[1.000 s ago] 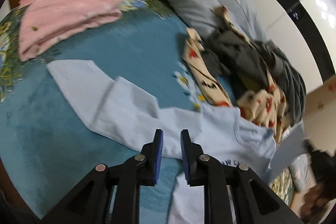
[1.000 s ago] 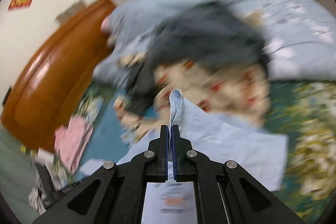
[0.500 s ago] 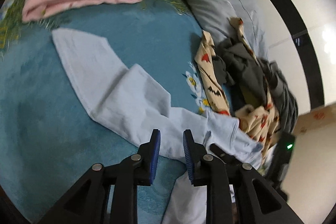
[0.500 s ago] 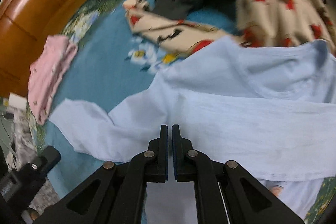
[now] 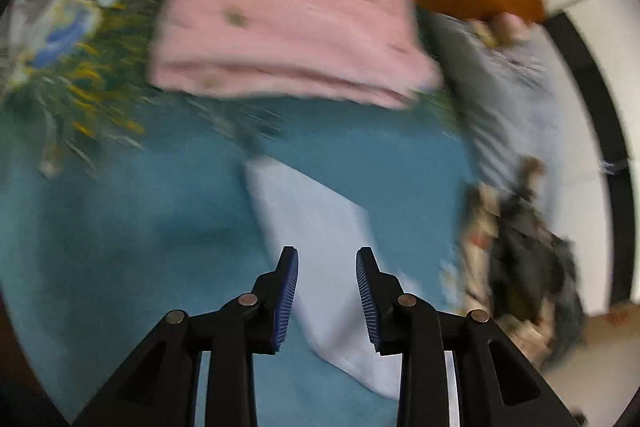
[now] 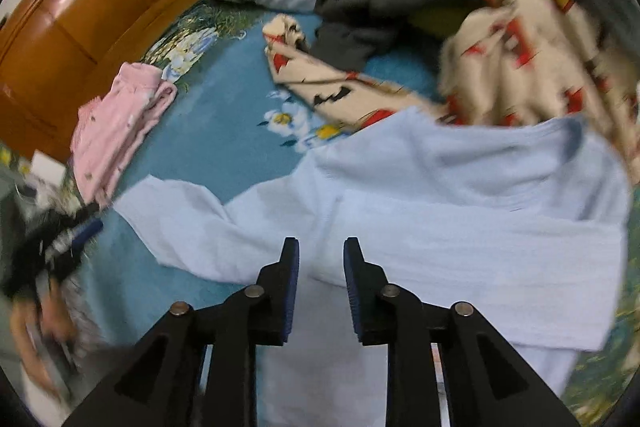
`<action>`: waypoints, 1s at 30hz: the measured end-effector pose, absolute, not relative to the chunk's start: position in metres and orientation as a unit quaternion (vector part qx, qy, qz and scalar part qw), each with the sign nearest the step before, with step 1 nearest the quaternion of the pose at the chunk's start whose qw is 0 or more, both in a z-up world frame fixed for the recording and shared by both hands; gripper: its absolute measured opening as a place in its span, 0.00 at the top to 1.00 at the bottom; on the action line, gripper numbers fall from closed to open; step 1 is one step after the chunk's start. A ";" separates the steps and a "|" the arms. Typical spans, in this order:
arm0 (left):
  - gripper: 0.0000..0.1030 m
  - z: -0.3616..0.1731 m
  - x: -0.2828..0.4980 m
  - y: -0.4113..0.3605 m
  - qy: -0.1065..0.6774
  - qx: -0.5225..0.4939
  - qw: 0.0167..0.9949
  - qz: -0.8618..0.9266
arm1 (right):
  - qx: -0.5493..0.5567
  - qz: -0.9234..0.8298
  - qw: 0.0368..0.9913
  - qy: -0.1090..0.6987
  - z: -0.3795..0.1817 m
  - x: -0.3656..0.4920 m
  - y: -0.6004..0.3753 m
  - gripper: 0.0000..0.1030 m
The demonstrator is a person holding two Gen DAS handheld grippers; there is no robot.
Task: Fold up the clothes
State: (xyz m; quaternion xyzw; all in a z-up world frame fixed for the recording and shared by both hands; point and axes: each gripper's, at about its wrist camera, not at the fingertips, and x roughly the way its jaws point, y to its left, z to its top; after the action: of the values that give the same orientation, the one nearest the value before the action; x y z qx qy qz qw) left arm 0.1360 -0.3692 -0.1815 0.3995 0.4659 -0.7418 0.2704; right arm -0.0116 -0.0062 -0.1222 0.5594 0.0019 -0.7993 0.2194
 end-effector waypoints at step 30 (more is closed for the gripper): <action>0.96 0.021 0.034 -0.262 0.251 0.289 0.092 -0.919 | 0.600 -0.787 0.136 -0.044 -0.127 -0.016 0.070 0.76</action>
State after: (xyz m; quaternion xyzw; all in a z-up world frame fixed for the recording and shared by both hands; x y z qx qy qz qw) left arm 0.0340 -0.2617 0.0206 0.2885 0.2508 -0.9195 0.0918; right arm -0.0158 0.0698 -0.1274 0.6002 -0.0437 -0.7871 0.1355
